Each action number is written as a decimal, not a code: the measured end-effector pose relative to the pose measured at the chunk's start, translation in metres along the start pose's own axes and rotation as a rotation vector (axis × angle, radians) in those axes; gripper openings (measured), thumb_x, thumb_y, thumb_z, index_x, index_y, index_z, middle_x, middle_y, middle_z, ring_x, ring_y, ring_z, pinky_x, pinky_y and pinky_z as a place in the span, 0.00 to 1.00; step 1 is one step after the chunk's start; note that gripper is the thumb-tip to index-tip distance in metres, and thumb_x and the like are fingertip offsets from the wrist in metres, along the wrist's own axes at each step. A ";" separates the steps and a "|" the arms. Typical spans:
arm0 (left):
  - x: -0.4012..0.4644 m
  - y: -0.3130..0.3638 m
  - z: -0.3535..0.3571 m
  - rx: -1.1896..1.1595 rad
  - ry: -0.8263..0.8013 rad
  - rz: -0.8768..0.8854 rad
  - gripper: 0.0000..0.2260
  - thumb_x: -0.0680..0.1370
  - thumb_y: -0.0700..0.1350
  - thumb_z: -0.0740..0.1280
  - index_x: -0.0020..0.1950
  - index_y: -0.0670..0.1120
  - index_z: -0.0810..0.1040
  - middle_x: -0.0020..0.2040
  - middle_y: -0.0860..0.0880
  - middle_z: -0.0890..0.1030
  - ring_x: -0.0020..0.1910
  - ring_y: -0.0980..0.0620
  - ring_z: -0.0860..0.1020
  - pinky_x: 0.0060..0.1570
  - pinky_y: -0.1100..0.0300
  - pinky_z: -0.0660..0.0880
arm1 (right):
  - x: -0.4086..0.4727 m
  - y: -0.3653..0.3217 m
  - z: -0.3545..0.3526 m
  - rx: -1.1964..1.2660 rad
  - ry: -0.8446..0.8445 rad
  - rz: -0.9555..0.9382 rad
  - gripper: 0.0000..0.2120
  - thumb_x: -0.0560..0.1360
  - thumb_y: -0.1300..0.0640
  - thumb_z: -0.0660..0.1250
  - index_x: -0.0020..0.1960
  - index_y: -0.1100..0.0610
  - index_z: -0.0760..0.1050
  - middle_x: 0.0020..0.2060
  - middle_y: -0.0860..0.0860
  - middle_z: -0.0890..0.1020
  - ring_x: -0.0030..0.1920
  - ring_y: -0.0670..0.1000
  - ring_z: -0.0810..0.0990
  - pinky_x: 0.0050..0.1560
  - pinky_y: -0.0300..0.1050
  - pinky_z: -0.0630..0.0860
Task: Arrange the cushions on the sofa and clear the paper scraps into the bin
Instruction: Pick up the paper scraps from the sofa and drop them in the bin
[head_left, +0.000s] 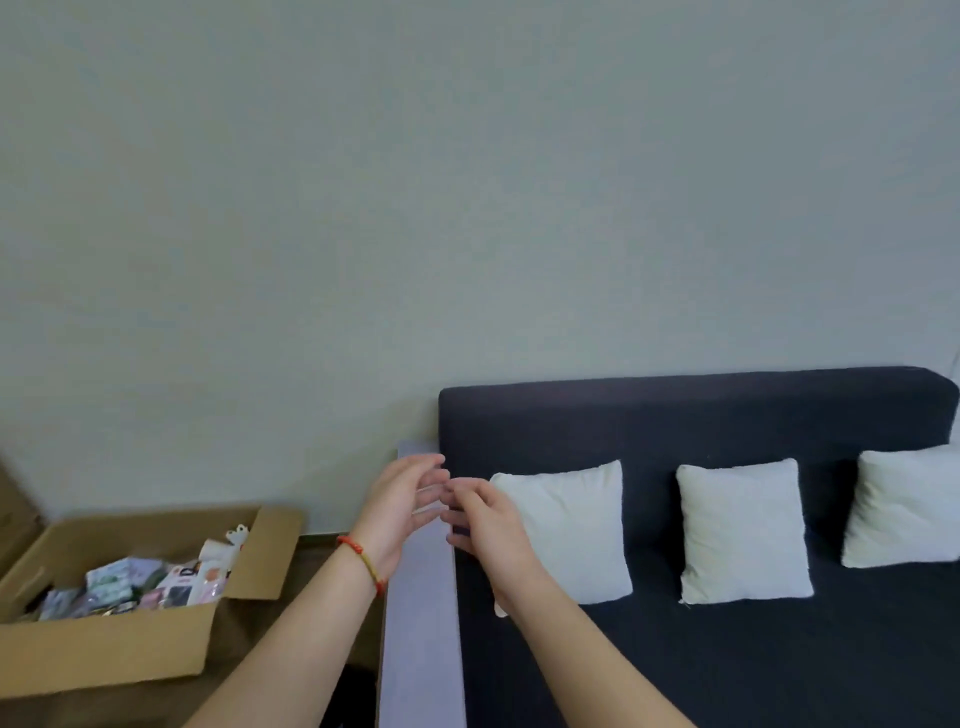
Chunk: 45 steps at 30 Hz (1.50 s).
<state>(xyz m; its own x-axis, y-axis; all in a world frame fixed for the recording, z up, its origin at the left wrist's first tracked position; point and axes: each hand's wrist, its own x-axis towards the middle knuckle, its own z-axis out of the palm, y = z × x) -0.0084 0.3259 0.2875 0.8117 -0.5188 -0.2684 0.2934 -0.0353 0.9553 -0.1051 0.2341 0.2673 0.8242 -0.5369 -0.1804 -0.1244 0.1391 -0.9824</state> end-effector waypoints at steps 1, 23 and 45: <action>-0.015 0.010 0.013 0.032 0.000 0.030 0.11 0.85 0.49 0.65 0.64 0.46 0.81 0.60 0.45 0.85 0.60 0.47 0.83 0.63 0.49 0.80 | -0.013 -0.010 -0.016 -0.016 0.012 -0.036 0.11 0.83 0.48 0.63 0.60 0.48 0.81 0.55 0.48 0.85 0.57 0.47 0.84 0.59 0.49 0.82; -0.210 0.019 0.175 0.169 -0.191 0.221 0.09 0.85 0.43 0.65 0.57 0.45 0.86 0.52 0.44 0.88 0.58 0.40 0.85 0.61 0.39 0.80 | -0.230 -0.080 -0.259 -0.175 0.284 -0.219 0.09 0.82 0.49 0.64 0.55 0.47 0.83 0.51 0.44 0.86 0.53 0.43 0.84 0.57 0.45 0.81; -0.222 -0.067 0.459 0.250 -0.413 0.165 0.09 0.85 0.44 0.65 0.59 0.47 0.84 0.54 0.47 0.88 0.58 0.44 0.85 0.57 0.47 0.82 | -0.289 -0.033 -0.533 -0.138 0.545 -0.158 0.09 0.82 0.52 0.64 0.59 0.47 0.81 0.54 0.46 0.86 0.54 0.42 0.84 0.58 0.48 0.82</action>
<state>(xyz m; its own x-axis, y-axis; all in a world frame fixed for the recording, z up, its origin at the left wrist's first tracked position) -0.4400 0.0516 0.3395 0.5547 -0.8274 -0.0882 0.0072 -0.1012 0.9948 -0.6334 -0.0586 0.3269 0.4400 -0.8980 0.0065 -0.1241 -0.0680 -0.9899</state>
